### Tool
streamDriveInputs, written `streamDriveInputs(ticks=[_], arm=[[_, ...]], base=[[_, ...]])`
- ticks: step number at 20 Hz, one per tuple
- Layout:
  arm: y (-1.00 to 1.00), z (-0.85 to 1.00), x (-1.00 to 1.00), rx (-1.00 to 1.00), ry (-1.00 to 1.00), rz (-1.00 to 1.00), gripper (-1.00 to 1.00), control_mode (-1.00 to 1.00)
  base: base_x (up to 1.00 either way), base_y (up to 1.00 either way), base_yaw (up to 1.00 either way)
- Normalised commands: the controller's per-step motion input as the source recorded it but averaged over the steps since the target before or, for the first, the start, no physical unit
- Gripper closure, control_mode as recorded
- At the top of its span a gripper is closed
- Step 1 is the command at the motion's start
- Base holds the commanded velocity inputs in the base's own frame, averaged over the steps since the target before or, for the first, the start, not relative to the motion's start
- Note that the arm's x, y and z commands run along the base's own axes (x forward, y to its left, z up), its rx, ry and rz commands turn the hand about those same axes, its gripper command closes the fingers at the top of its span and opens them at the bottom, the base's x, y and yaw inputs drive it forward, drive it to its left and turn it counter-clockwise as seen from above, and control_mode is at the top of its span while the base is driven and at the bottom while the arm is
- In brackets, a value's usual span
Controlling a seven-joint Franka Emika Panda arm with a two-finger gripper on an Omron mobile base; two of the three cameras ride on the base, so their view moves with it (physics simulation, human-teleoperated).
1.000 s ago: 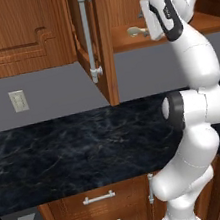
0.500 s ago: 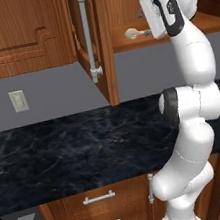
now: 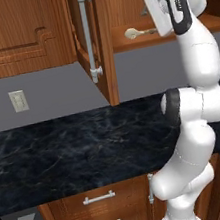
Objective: Organize the utensils by type. Pick up the wooden spoons from the counter and place them in the open cabinet. Then pick up the metallic utensils from the counter and place them in the open drawer.
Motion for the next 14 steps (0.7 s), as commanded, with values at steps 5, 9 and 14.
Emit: streamDriveInputs(ticks=[5,9,14], arm=[[0.24,-0.08,-0.68,0.00,-0.06,-0.02,-1.00,-1.00],[0.31,-0.20,-0.75,0.00,-0.01,-0.12,-1.00,-1.00],[0.28,-0.38,-0.75,0.00,0.02,-0.36,-1.00,-1.00]], base=[[0.00,0.00,0.00],[0.00,0.00,0.00],[0.00,0.00,0.00]])
